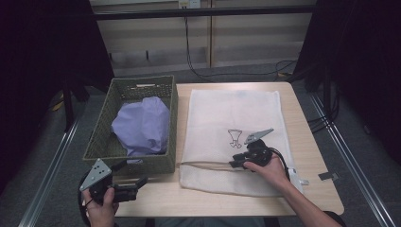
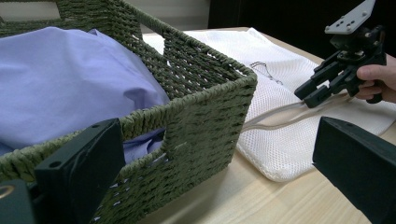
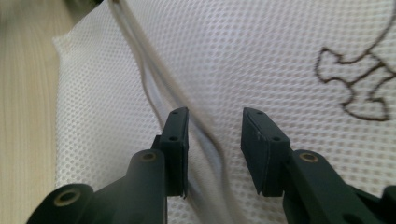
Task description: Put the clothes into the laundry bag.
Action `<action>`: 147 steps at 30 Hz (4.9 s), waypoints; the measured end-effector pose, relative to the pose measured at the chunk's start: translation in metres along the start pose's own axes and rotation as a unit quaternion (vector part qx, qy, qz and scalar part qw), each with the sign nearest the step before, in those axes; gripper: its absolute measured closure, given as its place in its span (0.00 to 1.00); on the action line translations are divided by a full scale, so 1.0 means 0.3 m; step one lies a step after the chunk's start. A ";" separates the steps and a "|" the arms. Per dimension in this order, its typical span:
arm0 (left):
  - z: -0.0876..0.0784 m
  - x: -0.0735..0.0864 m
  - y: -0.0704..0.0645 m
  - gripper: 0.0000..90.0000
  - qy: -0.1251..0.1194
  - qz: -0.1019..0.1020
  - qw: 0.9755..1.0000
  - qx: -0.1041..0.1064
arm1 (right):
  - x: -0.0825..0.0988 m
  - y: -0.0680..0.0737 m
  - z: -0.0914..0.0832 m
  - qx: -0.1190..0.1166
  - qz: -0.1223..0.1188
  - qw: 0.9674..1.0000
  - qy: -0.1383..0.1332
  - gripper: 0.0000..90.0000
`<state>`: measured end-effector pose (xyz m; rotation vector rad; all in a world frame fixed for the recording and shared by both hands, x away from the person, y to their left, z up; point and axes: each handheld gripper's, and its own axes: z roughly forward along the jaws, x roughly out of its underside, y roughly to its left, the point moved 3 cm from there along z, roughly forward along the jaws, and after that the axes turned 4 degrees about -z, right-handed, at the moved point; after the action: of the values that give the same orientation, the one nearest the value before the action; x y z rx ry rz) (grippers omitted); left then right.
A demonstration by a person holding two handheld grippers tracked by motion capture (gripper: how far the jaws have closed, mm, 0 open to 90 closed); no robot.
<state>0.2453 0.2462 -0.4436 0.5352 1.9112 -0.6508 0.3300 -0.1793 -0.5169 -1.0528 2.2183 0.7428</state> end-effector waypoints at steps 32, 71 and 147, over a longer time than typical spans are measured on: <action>-0.002 -0.003 0.006 0.02 -0.003 -0.004 1.000 0.002 | 0.026 -0.003 -0.009 0.045 -0.013 0.999 0.012 0.98; 0.008 -0.008 0.003 0.02 -0.002 0.000 1.000 0.002 | -0.028 -0.021 -0.125 0.018 0.028 0.995 -0.096 0.97; 0.009 -0.014 0.007 0.02 -0.007 -0.003 1.000 0.005 | -0.299 -0.060 -0.320 0.002 0.022 0.963 -0.267 0.98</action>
<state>0.2501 0.2457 -0.4412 0.5298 1.8976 -0.6659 0.3678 -0.2103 -0.3936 -0.6947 1.7788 0.9152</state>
